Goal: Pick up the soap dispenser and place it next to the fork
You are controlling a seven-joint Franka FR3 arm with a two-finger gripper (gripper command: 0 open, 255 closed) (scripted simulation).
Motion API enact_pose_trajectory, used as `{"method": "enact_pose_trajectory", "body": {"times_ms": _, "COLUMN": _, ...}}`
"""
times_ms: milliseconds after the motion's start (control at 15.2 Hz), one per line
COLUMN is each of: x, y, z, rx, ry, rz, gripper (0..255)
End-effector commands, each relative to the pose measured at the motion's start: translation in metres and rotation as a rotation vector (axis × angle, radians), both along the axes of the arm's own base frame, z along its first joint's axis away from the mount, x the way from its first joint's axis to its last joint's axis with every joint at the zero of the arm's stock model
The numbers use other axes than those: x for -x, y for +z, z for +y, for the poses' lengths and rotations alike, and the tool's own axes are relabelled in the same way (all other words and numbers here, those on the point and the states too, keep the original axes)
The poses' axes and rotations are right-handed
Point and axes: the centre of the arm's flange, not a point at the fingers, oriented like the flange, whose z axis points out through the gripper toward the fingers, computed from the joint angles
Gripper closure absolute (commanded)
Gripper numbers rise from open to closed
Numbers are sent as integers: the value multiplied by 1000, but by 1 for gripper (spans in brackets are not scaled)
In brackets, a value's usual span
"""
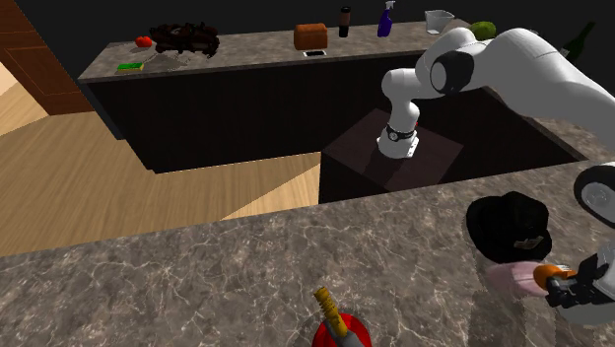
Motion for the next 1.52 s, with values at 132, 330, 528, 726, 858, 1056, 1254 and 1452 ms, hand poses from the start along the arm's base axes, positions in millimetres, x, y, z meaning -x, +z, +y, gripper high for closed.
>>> {"method": "enact_pose_trajectory", "body": {"times_ms": 132, "x": 3, "y": -35, "z": 0, "rx": 18, "ry": 5, "rz": 19, "gripper": 255}}
{"method": "enact_pose_trajectory", "body": {"times_ms": 330, "x": 3, "y": -48, "z": 0, "rx": 18, "ry": 5, "rz": 19, "gripper": 255}}
{"method": "enact_pose_trajectory", "body": {"times_ms": 528, "x": 3, "y": -48, "z": 0, "rx": 18, "ry": 5, "rz": 19, "gripper": 255}}
{"method": "enact_pose_trajectory", "body": {"times_ms": 726, "x": 3, "y": -48, "z": 0, "rx": 18, "ry": 5, "rz": 19, "gripper": 255}}
{"method": "enact_pose_trajectory", "body": {"times_ms": 858, "x": 7, "y": -46, "z": 9, "rx": 21, "ry": 5, "rz": 16, "gripper": 0}}
{"method": "enact_pose_trajectory", "body": {"times_ms": 1056, "x": 1, "y": -33, "z": 11, "rx": 19, "ry": 5, "rz": 19, "gripper": 0}}
{"method": "enact_pose_trajectory", "body": {"times_ms": 1254, "x": 2, "y": -34, "z": 0, "rx": 18, "ry": 5, "rz": 19, "gripper": 0}}
{"method": "enact_pose_trajectory", "body": {"times_ms": 1452, "x": 2, "y": 2, "z": -1, "rx": 18, "ry": 5, "rz": 19, "gripper": 0}}
